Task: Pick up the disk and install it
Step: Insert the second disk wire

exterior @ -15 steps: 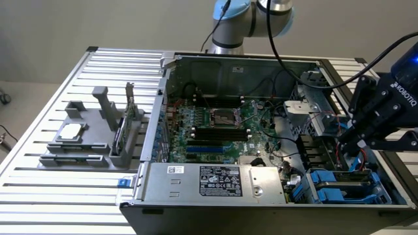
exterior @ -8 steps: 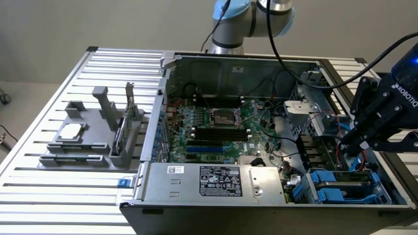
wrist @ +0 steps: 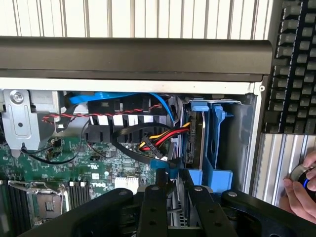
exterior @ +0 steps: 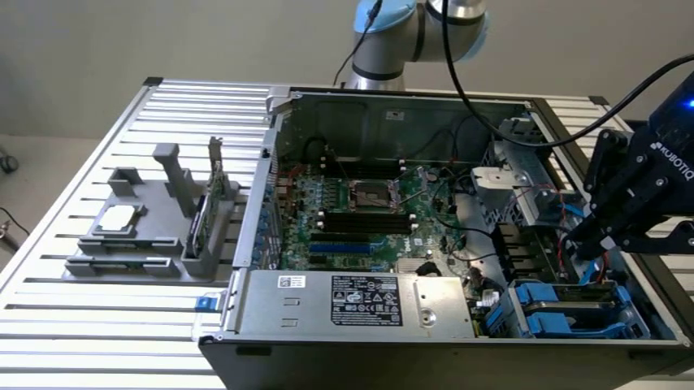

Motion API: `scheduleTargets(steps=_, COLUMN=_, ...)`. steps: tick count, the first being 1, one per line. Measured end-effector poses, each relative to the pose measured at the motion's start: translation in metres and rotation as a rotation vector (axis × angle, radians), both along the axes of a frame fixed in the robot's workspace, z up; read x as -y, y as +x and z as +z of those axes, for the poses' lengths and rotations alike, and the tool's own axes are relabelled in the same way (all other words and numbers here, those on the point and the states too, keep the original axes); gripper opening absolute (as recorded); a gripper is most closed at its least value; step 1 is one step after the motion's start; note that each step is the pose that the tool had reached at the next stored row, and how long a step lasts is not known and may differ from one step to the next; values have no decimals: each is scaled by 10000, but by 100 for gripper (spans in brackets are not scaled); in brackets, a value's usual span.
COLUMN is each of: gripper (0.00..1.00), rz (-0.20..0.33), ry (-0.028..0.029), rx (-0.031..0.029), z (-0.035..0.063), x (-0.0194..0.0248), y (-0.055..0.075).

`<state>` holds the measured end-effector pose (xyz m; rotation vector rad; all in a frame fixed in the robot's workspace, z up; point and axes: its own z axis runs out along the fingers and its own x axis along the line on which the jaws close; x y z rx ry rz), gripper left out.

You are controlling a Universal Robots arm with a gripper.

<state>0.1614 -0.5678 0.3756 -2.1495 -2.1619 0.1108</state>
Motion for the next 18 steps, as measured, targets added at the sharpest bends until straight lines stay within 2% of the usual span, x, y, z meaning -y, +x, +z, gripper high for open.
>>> scheduleTargets(steps=3, gripper=25, rz=1, ry=0, rx=117, z=-31, x=0, y=0)
scheduleTargets(steps=8, gripper=25, rz=0, ry=-29, rx=215, z=-56, x=1, y=-6)
scheduleTargets(steps=10, gripper=23, rz=0, ry=-35, rx=236, z=-57, x=1, y=-11)
scheduleTargets(steps=11, gripper=17, rz=1, ry=-37, rx=240, z=-56, x=1, y=-13)
scheduleTargets(steps=18, gripper=16, rz=0, ry=-38, rx=252, z=-57, x=6, y=-53)
